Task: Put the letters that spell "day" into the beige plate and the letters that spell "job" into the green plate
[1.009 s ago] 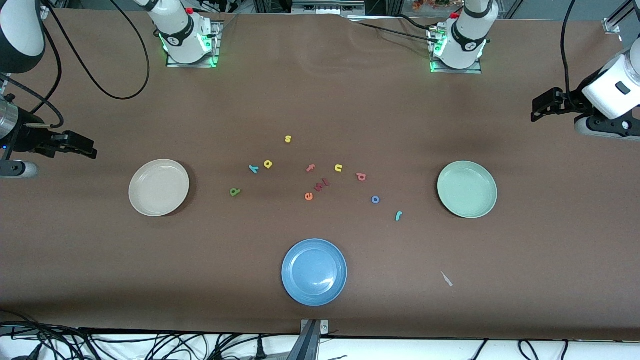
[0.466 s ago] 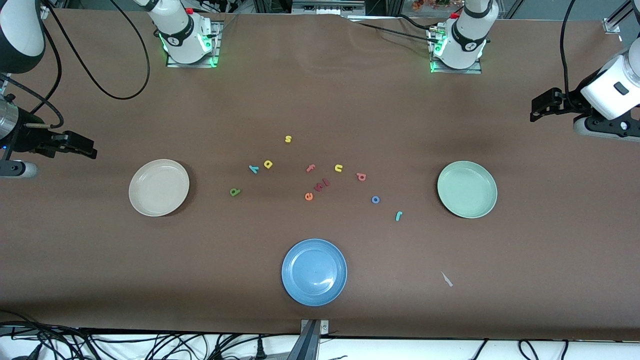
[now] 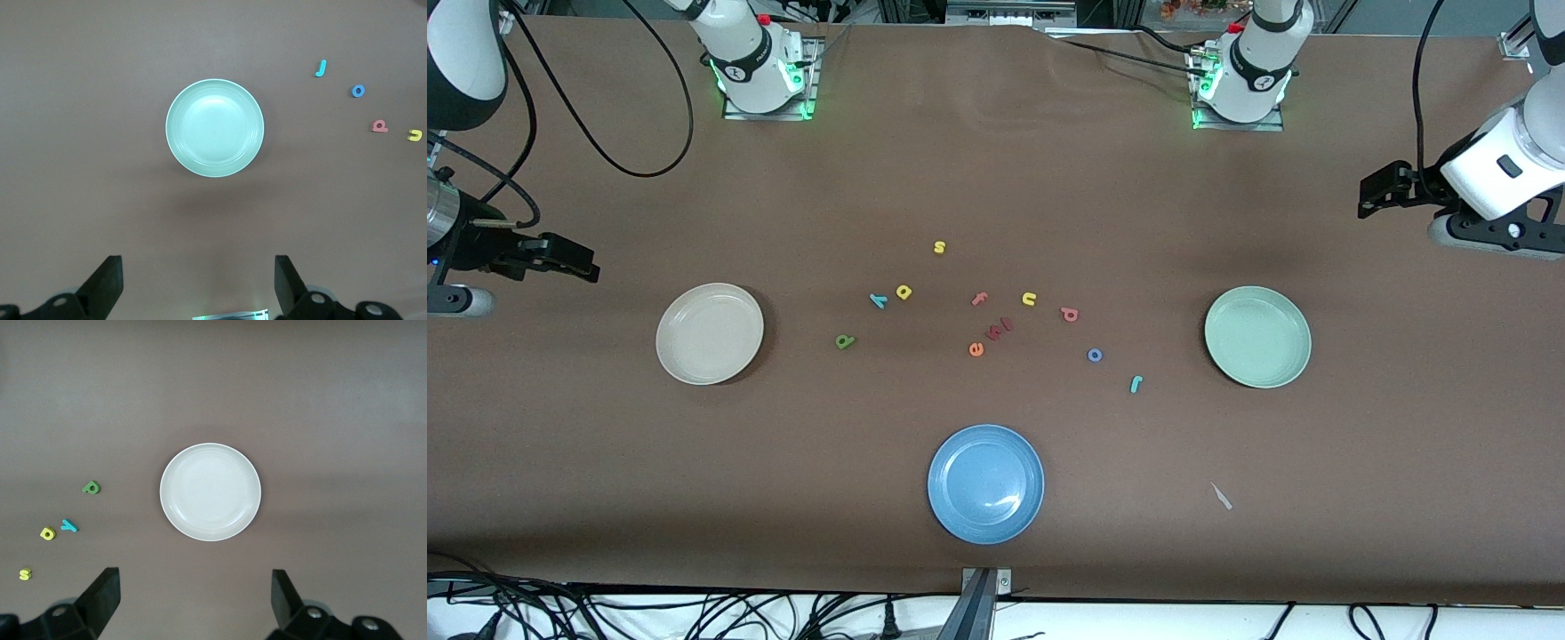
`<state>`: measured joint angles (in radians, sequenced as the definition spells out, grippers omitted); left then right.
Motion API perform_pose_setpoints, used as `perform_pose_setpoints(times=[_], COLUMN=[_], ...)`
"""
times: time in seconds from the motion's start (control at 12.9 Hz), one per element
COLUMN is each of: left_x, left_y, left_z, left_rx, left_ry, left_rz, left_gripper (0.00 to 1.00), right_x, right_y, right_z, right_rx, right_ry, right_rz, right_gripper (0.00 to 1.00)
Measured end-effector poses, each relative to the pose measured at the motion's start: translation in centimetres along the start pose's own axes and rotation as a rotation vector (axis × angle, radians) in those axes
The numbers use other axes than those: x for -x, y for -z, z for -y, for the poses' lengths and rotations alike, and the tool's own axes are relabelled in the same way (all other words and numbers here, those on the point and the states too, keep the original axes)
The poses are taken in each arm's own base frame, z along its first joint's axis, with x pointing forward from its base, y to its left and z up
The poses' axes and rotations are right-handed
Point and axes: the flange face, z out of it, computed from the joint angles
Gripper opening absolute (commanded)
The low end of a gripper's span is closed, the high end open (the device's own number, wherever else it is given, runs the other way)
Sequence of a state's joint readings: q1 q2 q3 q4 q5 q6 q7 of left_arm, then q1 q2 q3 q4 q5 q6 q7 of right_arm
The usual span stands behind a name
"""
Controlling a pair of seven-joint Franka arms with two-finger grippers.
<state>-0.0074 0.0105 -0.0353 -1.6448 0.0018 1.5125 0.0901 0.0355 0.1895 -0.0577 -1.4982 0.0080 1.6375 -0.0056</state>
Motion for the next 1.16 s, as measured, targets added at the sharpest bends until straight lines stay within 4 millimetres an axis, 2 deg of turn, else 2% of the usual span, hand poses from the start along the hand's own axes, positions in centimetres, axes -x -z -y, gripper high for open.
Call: perform_pose_setpoints(times=[1.16], left_x=[-0.01], left_y=[-0.61], left_z=[-0.11], left_rx=[0.001], left_ry=[-0.002], left_rz=[0.013], left_gripper=[1.00], right_x=[0.00], right_y=[0.00], right_z=[-0.09], right_rx=[0.000], right_ry=[-0.001], right_rz=[0.000], right_gripper=[1.00])
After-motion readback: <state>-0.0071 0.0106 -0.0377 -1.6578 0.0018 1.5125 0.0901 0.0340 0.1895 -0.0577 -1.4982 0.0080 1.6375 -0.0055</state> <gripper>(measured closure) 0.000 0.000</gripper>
